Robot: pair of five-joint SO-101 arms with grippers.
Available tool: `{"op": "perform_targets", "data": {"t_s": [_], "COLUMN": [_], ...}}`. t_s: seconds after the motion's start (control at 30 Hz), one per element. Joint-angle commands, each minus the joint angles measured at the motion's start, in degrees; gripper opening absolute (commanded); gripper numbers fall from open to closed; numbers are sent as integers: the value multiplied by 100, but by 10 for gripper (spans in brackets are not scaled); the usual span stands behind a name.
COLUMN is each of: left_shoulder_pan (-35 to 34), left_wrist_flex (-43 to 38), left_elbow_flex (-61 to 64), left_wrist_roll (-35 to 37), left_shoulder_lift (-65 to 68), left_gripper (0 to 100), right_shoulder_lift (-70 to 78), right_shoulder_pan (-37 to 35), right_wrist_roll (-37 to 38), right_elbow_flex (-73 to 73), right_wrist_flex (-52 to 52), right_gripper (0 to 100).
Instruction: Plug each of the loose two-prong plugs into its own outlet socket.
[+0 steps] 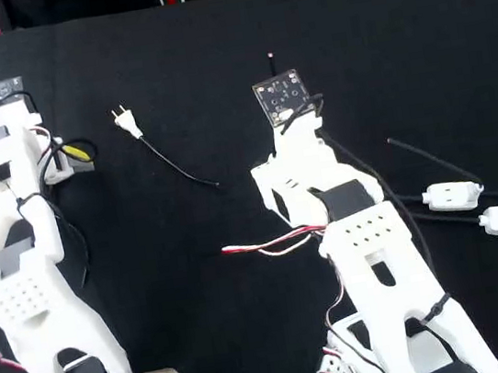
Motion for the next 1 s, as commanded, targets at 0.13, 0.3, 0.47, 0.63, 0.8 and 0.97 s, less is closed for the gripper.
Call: {"op": "perform_targets", "data": {"t_s": [0.13,0.3,0.47,0.63,0.8,0.97], "left_shoulder_pan": [-92,-66,-163,-127,-110,101], "left_wrist_flex": [1231,1354,1108,1108,1556,2057], "left_elbow_flex": [-1481,-2220,-2958,-3846,-4558,-5226], "left_wrist_roll": [-141,-211,18,237,70,-448], "left_shoulder_lift": [-18,246,1011,2022,2716,3077], "left_gripper": [339,341,341,338,337,207], "right_shoulder_lift": [-4,-4,-4,-4,-4,-4], "right_shoulder_pan": [53,53,62,62,62,53], "right_wrist_roll": [62,62,62,62,62,62], "right_elbow_flex": [-207,-207,-207,-207,-207,-207], "right_wrist_flex": [-18,-18,-18,-18,-18,-18], "right_gripper": [11,11,11,11,11,11]}}
